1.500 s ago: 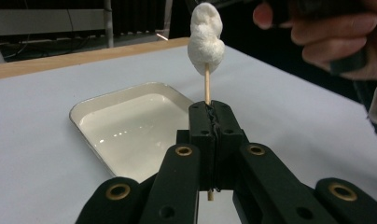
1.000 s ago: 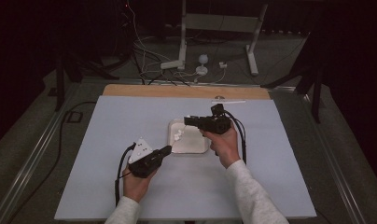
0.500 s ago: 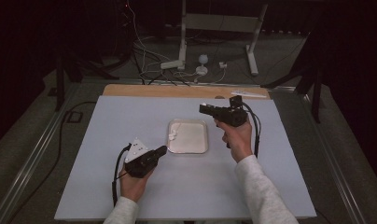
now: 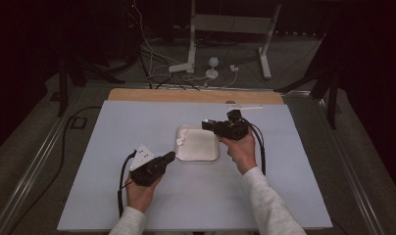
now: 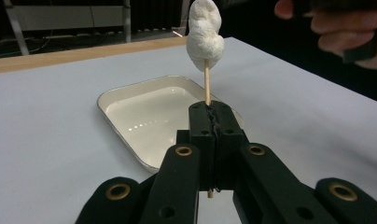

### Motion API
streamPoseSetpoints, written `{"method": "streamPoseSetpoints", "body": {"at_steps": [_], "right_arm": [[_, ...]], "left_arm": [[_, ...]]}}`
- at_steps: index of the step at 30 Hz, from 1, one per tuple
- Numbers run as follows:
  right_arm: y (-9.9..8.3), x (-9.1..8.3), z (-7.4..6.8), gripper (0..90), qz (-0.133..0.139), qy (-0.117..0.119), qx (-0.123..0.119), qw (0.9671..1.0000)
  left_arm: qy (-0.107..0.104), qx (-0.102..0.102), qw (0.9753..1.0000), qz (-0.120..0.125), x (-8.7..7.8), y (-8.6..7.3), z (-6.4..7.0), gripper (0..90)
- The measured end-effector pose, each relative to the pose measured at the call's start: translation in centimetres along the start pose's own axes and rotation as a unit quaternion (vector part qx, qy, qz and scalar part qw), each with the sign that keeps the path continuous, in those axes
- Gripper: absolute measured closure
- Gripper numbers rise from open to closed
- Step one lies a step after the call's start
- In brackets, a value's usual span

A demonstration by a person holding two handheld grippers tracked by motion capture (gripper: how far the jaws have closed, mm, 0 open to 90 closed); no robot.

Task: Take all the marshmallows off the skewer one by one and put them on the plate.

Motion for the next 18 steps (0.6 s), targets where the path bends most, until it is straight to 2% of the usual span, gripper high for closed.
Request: {"method": "streamPoseSetpoints", "body": {"at_steps": [4, 6, 8, 9, 14, 15, 16, 17, 18], "right_arm": [[-0.7, 0.9, 0.2, 77.2, -0.018, -0.016, -0.008, 0.9997], [-1.4, 1.9, 0.5, 76.3, -0.036, -0.036, -0.012, 0.9986], [-1.7, 2.2, 0.7, 76.1, -0.042, -0.04, -0.011, 0.9982], [-2.1, 2.7, 1.0, 76.0, -0.053, -0.05, -0.011, 0.9973], [-2.7, 3.5, 1.7, 75.3, -0.065, -0.06, -0.001, 0.9961], [-2.9, 3.6, 1.8, 72.2, -0.069, -0.063, 0.001, 0.9956], [-3.1, 3.8, 2.1, 57.2, -0.074, -0.086, 0.006, 0.9935], [-3.1, 3.8, 2.1, 57.2, -0.074, -0.086, 0.006, 0.9935], [-3.2, 3.9, 2.3, 52.3, -0.075, -0.092, 0.009, 0.9929]], "left_arm": [[0.0, -0.001, 1.0, -0.001, 0.0, 0.0, 0.0, 90.0], [0.0, -0.001, 1.0, -0.002, 0.1, 0.0, 0.0, 90.0], [0.0, -0.002, 1.0, -0.003, 0.1, -0.1, 0.0, 90.0], [0.0, -0.002, 1.0, -0.004, 0.2, -0.1, 0.0, 90.0], [0.001, -0.004, 1.0, -0.006, 0.3, -0.1, -0.1, 90.0], [0.001, -0.003, 1.0, -0.007, 0.3, -0.2, -0.1, 90.0], [0.001, -0.003, 1.0, -0.008, 0.3, -0.2, -0.2, 90.0], [0.001, -0.003, 1.0, -0.008, 0.3, -0.2, -0.2, 90.0], [0.001, -0.004, 1.0, -0.008, 0.3, -0.2, -0.2, 90.0]]}}
Point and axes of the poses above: each handheld gripper's, and its own axes: x roughly forward along the jaws, y roughly out of its top, z roughly to its right, the point moved 3 cm from there along x, roughly forward along the jaws, and after that the axes turned 2 degrees about -z, right-handed, at the moved point
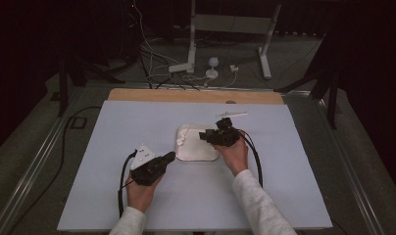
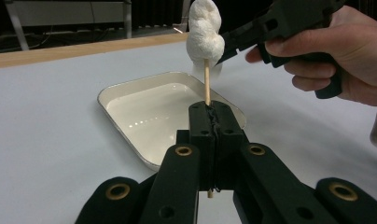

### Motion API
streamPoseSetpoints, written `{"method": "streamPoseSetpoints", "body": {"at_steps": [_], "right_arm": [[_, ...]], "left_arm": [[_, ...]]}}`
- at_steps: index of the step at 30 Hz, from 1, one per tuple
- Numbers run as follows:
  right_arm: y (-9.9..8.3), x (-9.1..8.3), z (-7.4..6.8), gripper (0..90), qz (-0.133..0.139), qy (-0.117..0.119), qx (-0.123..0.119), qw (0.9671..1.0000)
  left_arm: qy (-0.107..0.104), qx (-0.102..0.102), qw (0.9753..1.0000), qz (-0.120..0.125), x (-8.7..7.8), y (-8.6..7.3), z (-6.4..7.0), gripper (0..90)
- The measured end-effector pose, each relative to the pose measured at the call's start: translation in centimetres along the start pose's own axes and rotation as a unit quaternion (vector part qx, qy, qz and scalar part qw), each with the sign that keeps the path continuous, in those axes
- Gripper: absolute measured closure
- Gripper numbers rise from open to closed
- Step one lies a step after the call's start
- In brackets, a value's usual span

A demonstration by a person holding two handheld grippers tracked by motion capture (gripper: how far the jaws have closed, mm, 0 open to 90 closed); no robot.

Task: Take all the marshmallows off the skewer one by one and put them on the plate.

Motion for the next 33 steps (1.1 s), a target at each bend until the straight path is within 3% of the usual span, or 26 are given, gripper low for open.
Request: {"method": "streamPoseSetpoints", "body": {"at_steps": [4, 5, 6, 7, 12, 13, 14, 18, 22, 23, 33], "right_arm": [[-0.1, -0.1, 0.1, 37.1, -0.001, 0.0, 0.004, 1.0], [-0.1, -0.4, 0.0, 33.0, 0.004, 0.011, 0.002, 0.9999], [-0.1, -0.4, 0.0, 33.0, 0.004, 0.011, 0.002, 0.9999], [0.0, -0.8, -0.3, 30.1, 0.008, 0.028, 0.001, 0.9996], [0.1, -1.8, -1.2, 29.0, 0.019, 0.062, -0.005, 0.9979], [0.1, -2.2, -1.6, 29.4, 0.027, 0.081, -0.006, 0.9963], [0.1, -2.2, -1.6, 29.4, 0.027, 0.081, -0.006, 0.9963], [0.2, -2.8, -3.0, 33.7, 0.039, 0.125, -0.01, 0.9914], [0.3, -2.8, -3.8, 38.8, 0.039, 0.142, -0.016, 0.989], [0.3, -2.7, -4.1, 42.5, 0.042, 0.155, -0.014, 0.987], [0.3, -2.0, -4.8, 59.0, 0.032, 0.193, -0.004, 0.9807]], "left_arm": [[0.001, -0.002, 1.0, -0.002, 0.1, -0.1, -0.1, 90.0], [0.002, -0.002, 1.0, -0.002, 0.1, -0.1, -0.1, 90.0], [0.002, -0.002, 1.0, -0.002, 0.1, -0.1, -0.1, 90.0], [0.002, -0.003, 1.0, -0.002, 0.1, -0.1, -0.1, 90.0], [0.003, -0.003, 1.0, -0.003, 0.2, -0.1, -0.1, 90.0], [0.003, -0.002, 1.0, -0.004, 0.2, -0.1, -0.1, 90.0], [0.003, -0.002, 1.0, -0.004, 0.2, -0.1, -0.1, 90.0], [0.002, -0.003, 1.0, -0.005, 0.3, -0.2, 0.0, 90.0], [-0.001, -0.002, 1.0, -0.007, 0.5, -0.2, 0.2, 90.0], [-0.002, 0.0, 1.0, -0.008, 0.5, -0.2, 0.2, 90.0], [-0.015, 0.009, 0.9998, -0.009, 0.7, -0.2, 0.6, 90.0]]}}
Point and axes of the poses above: each handheld gripper's, and its own axes: x roughly forward along the jaws, y roughly out of its top, z roughly to its right, the point moved 3 cm from there along x, roughly forward along the jaws, and after that the axes turned 2 degrees about -z, right-handed, at the moved point
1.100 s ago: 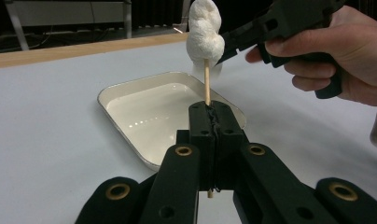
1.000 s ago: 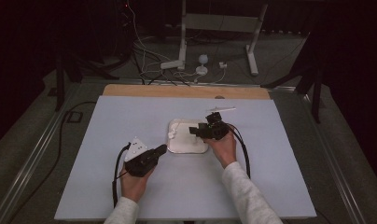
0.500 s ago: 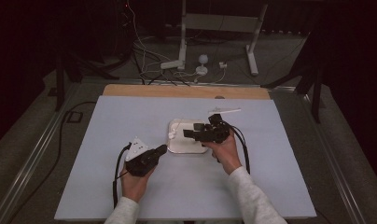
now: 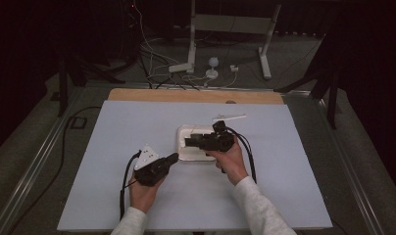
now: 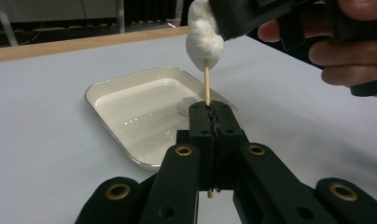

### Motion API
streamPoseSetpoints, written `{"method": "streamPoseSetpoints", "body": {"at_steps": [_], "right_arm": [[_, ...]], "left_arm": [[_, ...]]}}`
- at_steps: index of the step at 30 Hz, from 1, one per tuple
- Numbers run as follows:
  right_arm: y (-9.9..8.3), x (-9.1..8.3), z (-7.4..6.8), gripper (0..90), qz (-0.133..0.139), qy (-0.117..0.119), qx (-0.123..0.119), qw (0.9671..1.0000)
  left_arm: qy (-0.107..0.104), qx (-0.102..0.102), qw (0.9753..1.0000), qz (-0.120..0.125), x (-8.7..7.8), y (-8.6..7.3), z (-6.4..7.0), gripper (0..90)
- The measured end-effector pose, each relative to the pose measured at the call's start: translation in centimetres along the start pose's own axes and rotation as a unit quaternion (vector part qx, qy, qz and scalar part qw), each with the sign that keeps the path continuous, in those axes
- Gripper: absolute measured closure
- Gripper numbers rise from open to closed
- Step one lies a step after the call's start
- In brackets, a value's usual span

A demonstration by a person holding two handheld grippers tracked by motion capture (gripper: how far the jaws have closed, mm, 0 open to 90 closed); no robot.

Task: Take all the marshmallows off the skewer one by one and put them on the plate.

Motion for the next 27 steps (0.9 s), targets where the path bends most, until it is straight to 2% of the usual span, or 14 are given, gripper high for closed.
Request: {"method": "streamPoseSetpoints", "body": {"at_steps": [1, 8, 11, 15, 27], "right_arm": [[0.1, 0.1, -0.1, 65.0, 0.0, 0.008, 0.0, 1.0], [0.2, 0.2, -0.2, 65.6, -0.001, 0.021, 0.007, 0.9998], [0.1, 0.4, -0.3, 68.7, -0.007, 0.024, 0.008, 0.9997], [0.1, 0.2, -0.2, 74.1, -0.009, 0.027, 0.022, 0.9993], [1.0, -0.9, -0.6, 78.2, 0.02, -0.001, 0.006, 0.9998]], "left_arm": [[-0.001, 0.002, 1.0, -0.001, 0.0, 0.0, 0.0, 90.0], [-0.017, 0.012, 0.9998, 0.004, 0.1, 0.1, 0.4, 90.0], [-0.017, 0.014, 0.9998, 0.002, 0.2, 0.1, 0.6, 90.0], [-0.023, 0.011, 0.9997, 0.001, 0.2, 0.1, 0.5, 90.0], [-0.024, 0.02, 0.9995, -0.003, 0.1, 0.1, 0.5, 90.0]]}}
Point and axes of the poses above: each handheld gripper's, and its own axes: x roughly forward along the jaws, y roughly out of its top, z roughly to its right, the point moved 3 cm from there along x, roughly forward along the jaws, and after that the axes turned 2 degrees about -z, right-handed, at the moved point
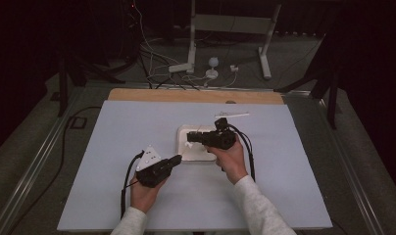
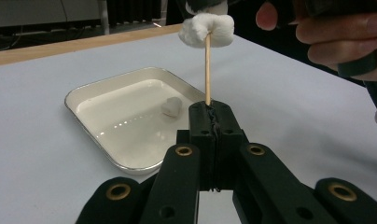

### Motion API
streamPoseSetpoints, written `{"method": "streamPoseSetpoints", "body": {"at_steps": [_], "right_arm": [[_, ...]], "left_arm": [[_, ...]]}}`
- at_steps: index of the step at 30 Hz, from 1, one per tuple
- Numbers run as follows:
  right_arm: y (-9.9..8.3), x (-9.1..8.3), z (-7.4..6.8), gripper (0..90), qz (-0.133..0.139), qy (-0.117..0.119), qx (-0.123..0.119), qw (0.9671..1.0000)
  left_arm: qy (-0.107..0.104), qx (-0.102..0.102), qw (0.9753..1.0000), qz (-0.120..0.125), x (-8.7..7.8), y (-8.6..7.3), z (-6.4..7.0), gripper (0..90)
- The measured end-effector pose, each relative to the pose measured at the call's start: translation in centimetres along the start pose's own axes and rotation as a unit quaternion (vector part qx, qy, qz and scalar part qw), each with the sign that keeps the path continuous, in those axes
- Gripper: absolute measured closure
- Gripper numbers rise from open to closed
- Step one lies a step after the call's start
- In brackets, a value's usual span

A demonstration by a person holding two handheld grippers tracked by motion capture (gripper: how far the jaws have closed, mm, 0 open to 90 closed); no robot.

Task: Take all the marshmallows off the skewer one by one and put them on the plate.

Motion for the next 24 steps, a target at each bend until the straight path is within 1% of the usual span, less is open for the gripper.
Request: {"method": "streamPoseSetpoints", "body": {"at_steps": [2, 4, 5, 7, 8, 9, 12, 14, 15, 16, 17, 18, 19, 20, 21, 22, 24], "right_arm": [[0.0, -0.1, 0.0, 78.3, -0.002, -0.006, -0.006, 1.0], [0.1, -0.1, 0.0, 78.3, 0.0, -0.007, -0.005, 1.0], [0.2, -0.4, 0.1, 79.0, 0.01, -0.013, -0.001, 0.9999], [0.7, -1.3, 0.7, 79.4, 0.034, -0.019, 0.013, 0.9991], [0.7, -1.3, 0.7, 79.4, 0.034, -0.019, 0.013, 0.9991], [0.9, -1.7, 1.0, 79.4, 0.04, -0.018, 0.019, 0.9989], [1.3, -2.7, 1.4, 79.4, 0.042, -0.027, 0.014, 0.9986], [1.5, -3.0, 1.4, 79.4, 0.043, -0.033, 0.009, 0.9985], [1.6, -3.1, 1.5, 79.5, 0.044, -0.035, 0.008, 0.9984], [2.0, -3.9, 1.8, 80.3, 0.068, -0.045, 0.013, 0.9966], [2.0, -3.9, 1.8, 80.3, 0.068, -0.045, 0.013, 0.9966], [2.3, -4.6, 2.1, 80.5, 0.085, -0.042, 0.024, 0.9952], [2.7, -5.4, 2.4, 80.5, 0.093, -0.047, 0.024, 0.9943], [3.0, -6.0, 2.5, 80.4, 0.093, -0.053, 0.018, 0.9941], [3.2, -6.5, 2.5, 80.3, 0.09, -0.053, 0.013, 0.9944], [3.3, -6.8, 2.4, 80.3, 0.087, -0.057, 0.007, 0.9946], [3.3, -7.0, 2.4, 80.0, 0.08, -0.062, 0.0, 0.9949]], "left_arm": [[0.007, 0.007, 0.9999, -0.004, 0.0, 0.0, 0.1, 90.0], [0.007, 0.008, 0.9999, -0.007, 0.0, 0.0, 0.1, 90.0], [0.014, 0.017, 0.9995, -0.021, 0.0, -0.2, 0.0, 90.0], [0.015, 0.018, 0.9994, -0.024, 0.0, -0.4, -0.1, 90.0], [0.014, 0.017, 0.9995, -0.025, -0.1, -0.5, -0.2, 90.0], [0.013, 0.018, 0.9994, -0.025, -0.1, -0.5, -0.2, 90.0], [0.007, 0.028, 0.9993, -0.026, 0.2, -0.3, 0.2, 90.0], [0.008, 0.031, 0.999, -0.03, 0.3, -0.4, 0.3, 90.0], [0.013, 0.034, 0.9987, -0.035, 0.3, -0.4, 0.3, 90.0], [0.021, 0.043, 0.9977, -0.047, 0.3, -0.7, 0.3, 90.0], [0.028, 0.045, 0.9971, -0.054, 0.3, -1.0, 0.1, 90.0], [0.027, 0.034, 0.9976, -0.053, 0.2, -1.2, -0.3, 90.0], [0.026, 0.021, 0.9983, -0.047, 0.1, -1.3, -0.5, 90.0], [0.027, 0.015, 0.9987, -0.041, -0.1, -1.2, -0.7, 90.0], [0.024, 0.007, 0.9991, -0.033, -0.1, -1.0, -0.9, 90.0], [0.024, 0.004, 0.9993, -0.029, -0.2, -0.9, -0.9, 90.0], [0.026, 0.003, 0.9993, -0.028, -0.2, -0.9, -0.9, 90.0]]}}
Point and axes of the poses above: each handheld gripper's, and its own axes: x roughly forward along the jaws, y roughly out of its top, z roughly to its right, the point moved 3 cm from there along x, roughly forward along the jaws, and after that the axes turned 2 degrees about -z, right-handed, at the moved point
